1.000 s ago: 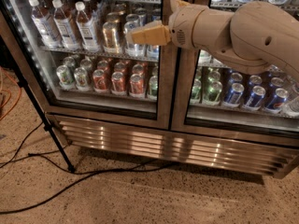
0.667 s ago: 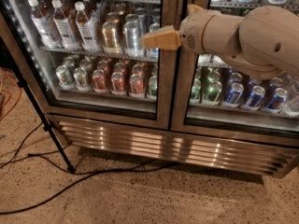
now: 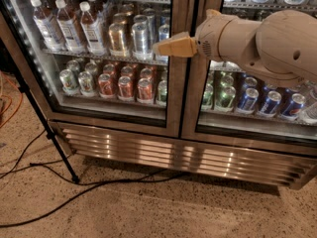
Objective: Open left fridge door
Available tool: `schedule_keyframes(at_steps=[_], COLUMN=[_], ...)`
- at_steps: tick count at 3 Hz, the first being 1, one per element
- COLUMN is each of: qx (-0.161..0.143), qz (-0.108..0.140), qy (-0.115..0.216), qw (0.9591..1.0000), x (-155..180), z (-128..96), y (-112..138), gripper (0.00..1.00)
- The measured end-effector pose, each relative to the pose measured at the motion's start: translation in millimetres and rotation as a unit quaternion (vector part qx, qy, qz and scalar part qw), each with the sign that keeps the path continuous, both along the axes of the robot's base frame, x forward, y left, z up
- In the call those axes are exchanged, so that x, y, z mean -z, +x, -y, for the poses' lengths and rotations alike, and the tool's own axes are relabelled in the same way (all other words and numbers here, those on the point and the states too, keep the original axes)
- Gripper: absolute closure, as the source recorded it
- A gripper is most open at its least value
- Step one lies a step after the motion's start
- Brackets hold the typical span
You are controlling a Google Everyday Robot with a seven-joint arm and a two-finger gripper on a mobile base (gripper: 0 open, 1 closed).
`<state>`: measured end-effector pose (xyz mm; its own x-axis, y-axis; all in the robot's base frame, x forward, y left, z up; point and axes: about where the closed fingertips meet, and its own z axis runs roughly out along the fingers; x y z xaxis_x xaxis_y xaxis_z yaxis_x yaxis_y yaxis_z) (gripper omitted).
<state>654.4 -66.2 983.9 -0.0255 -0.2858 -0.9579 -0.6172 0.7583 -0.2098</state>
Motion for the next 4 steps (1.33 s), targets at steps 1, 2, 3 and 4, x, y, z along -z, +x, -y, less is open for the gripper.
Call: schedule_keyframes(at_steps=[1, 2, 3, 4], qx=[-0.018, -0.057, -0.081, -0.081], qz=[0.007, 0.006, 0.011, 0.022], qy=[0.006, 0.042, 0.062, 0.062], qw=[0.9998, 0.9975, 0.9947, 0.9945], x=[-4, -16, -26, -28], z=[-10, -38, -61, -65], y=[-4, -19, -22, -15], gripper=[0.0, 0.0, 0.0, 0.0])
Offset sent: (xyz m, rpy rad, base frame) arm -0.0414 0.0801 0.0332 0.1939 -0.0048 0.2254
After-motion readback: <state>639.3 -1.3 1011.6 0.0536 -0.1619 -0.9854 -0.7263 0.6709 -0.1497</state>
